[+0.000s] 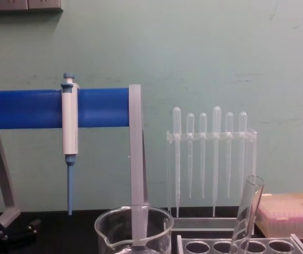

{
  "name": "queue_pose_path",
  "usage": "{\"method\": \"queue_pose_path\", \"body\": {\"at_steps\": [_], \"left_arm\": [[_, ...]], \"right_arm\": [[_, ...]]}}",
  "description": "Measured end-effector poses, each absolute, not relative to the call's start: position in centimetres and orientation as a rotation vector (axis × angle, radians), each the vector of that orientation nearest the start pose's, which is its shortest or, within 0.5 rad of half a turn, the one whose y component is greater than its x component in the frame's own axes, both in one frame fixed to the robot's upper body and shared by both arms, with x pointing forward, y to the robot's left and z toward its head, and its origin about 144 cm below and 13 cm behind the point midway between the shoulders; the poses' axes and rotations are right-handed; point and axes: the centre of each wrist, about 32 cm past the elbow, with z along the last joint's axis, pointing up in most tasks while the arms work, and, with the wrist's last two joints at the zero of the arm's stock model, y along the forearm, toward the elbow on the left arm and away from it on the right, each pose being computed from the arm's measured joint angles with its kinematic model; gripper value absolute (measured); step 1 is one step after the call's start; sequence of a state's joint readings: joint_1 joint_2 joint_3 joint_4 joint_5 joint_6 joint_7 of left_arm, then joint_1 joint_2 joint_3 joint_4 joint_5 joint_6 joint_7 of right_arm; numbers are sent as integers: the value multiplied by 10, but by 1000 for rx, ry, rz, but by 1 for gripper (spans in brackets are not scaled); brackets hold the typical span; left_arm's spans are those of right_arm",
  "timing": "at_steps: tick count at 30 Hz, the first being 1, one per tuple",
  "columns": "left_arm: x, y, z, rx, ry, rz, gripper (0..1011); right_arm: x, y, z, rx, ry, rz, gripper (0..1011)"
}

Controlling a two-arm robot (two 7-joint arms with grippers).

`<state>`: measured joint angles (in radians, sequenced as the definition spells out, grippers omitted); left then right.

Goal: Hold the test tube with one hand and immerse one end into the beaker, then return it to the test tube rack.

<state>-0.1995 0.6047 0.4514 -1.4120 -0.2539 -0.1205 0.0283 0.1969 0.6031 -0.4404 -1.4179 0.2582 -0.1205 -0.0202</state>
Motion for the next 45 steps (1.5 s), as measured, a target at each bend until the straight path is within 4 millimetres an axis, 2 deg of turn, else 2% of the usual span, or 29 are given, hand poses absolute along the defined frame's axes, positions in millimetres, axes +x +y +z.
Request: {"method": "queue_pose_path", "body": {"at_steps": [12, 22, 26, 34, 45], "left_arm": [[489, 310, 1140, 304, -285, 1248, 1000], [489, 310, 1140, 305, -285, 1248, 1000], [489, 310, 1140, 304, -285, 1248, 1000], [489, 310, 1140, 304, -285, 1248, 1000], [489, 310, 1140, 304, -285, 1248, 1000]], "right_arm": [[474, -327, 1173, -198, -267, -1162, 1002], [450, -367, 1191, -160, -210, -836, 1003], [443, -373, 1192, -155, -187, -707, 1003], [442, -370, 1193, -140, -133, -503, 1003], [463, -345, 1192, -101, -104, -437, 1003]]}}
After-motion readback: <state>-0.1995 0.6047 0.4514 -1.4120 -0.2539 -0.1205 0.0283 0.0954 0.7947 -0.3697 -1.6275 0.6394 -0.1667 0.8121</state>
